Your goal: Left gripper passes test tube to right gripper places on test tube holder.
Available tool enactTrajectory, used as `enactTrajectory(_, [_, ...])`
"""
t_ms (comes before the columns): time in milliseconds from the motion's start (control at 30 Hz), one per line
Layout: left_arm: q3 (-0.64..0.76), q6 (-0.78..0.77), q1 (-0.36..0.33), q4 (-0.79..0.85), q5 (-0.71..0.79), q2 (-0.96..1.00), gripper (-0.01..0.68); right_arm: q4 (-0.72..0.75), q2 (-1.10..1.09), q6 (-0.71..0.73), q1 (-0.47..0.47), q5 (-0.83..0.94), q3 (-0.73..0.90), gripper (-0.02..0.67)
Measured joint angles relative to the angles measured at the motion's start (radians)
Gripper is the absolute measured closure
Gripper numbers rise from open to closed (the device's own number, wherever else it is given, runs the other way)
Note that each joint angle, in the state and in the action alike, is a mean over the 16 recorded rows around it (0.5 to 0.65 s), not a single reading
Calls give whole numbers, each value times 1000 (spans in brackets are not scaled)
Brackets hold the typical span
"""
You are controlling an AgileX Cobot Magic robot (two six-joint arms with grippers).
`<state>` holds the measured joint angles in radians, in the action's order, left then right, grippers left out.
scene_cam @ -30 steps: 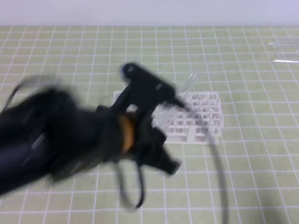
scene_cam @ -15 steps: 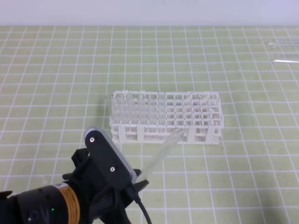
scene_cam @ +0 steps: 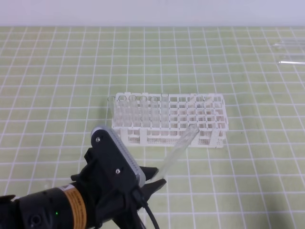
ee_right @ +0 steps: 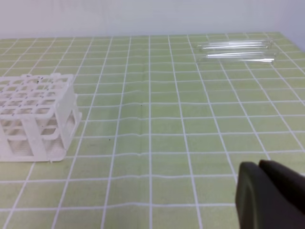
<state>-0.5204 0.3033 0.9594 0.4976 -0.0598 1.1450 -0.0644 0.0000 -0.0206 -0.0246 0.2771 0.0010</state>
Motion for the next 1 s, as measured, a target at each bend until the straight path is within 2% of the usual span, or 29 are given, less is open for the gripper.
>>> enactTrajectory(133, [0,0,0,0,-14,0,567,-46,0,0,0,-16,0,666])
enactTrajectory(233, [0,0,0,0,-20,1,564,-164,0,0,0,-41,0,666])
enactTrajectory(567, [0,0,0,1,-38,4,562,-866,0,1,0,-183,0,666])
enactTrajectory(700, [0,0,0,0,-69,16,564,-1088,0,3,0,-229,0,666])
enactTrajectory(800, [0,0,0,0,-106,32,565,-1161,0,16,0,-230,0,666])
enactTrajectory(1000, [-1,0,0,0,-200,87,565,-1177,1,129,0,-161,-12,666])
